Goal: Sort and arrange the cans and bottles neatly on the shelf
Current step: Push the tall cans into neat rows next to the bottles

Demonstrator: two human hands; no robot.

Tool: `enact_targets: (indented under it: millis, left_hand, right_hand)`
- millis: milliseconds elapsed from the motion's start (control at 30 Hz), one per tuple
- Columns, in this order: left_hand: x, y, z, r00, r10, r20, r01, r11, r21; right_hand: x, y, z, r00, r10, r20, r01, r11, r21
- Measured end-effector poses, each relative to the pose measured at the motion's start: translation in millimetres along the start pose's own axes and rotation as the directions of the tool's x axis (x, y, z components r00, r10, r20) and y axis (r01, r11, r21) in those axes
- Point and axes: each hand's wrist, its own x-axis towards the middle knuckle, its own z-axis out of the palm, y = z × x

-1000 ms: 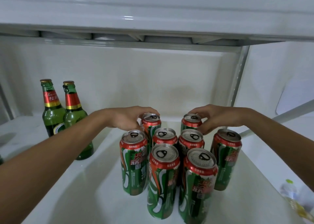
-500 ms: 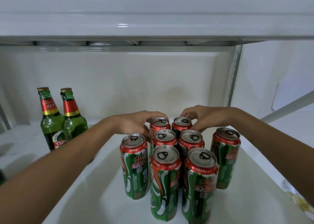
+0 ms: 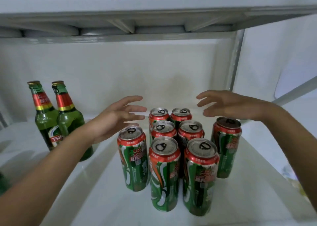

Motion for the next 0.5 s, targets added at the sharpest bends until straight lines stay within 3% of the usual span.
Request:
enact_targets:
  millis: [67,100,133,200,267,500]
  left_hand:
    - [-30.3,-19.8,-2.0,0.996,0.057,-0.071,-0.061,0.997,-0.049]
    - [-46.0,-30.4,0.1,0.994,0.061,-0.095,-0.060,0.998,0.004]
    - [-59.1,-41.0,4.3,0.994,0.055,-0.098,-0.048,0.996,0.073]
    - [-78.3,-57.2,18.9,0.999,0.038,-0.018,-0.034,0.974,0.225]
    - [-85.2,-68.6,25.5,0.996,0.039,-0.086,-0.015,0.963,0.269]
    - [-53.8,-69.4,17.2,0.956,0.114,-0.270,-0.032,0.957,0.290]
  right_hand:
    - [-36.1,21.5,7.5,0.955,-0.054,-0.292,0.102,0.983,0.152]
    - [-53.4,34.2,16.1,0.930,-0.048,-0.364,0.131,0.970,0.206]
    - [-68.2,46.3,26.9,0.932,-0.041,-0.360,0.134,0.962,0.237]
    - [-84.3,65.5,51.1,0.978,-0.014,-0.206,0.072,0.958,0.276]
    - [-84.6,82.9,70.1,0.994,0.003,-0.112,0.032,0.949,0.314]
    - [-54.6,97.6,72.8,0.958,0.031,-0.287,0.054,0.957,0.284]
